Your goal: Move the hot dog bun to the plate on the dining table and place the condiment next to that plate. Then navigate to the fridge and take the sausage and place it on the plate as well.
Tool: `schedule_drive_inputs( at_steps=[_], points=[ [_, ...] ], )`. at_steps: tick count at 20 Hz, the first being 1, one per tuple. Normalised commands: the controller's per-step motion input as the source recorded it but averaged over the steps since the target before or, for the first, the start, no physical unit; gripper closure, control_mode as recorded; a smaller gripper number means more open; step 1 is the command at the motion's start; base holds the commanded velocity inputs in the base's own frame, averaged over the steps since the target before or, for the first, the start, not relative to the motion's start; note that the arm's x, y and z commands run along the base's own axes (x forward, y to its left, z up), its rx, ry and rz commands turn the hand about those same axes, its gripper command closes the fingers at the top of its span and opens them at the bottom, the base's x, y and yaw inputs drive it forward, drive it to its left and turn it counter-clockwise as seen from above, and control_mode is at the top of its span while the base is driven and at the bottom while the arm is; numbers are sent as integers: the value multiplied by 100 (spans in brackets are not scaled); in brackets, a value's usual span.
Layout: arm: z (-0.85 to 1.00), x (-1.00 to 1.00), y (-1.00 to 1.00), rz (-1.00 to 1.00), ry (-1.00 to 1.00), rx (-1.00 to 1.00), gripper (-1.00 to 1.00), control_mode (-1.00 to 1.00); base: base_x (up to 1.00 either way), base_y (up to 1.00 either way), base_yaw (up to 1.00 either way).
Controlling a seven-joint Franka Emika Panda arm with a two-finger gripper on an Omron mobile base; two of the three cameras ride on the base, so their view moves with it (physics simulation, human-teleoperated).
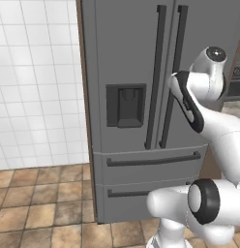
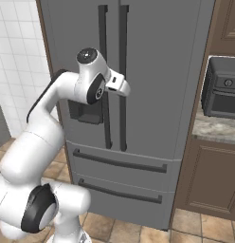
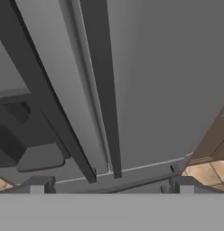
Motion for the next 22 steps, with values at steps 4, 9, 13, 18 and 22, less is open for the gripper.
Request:
schedule_drive_inputs(
  at_steps=[4, 9, 13, 18, 22],
  points=[
    [0, 50, -11, 0, -2, 0, -100, -100, 0, 0, 0],
    [0, 49, -2, 0, -3, 0, -100, -100, 0, 0, 0],
    [0, 47, 0, 0, -4, 0, -100, -100, 0, 0, 0],
    [0, 39, -3, 0, -9, 0, -100, -100, 0, 0, 0],
    [0, 37, -7, 0, -9, 0, -100, -100, 0, 0, 0]
  ],
)
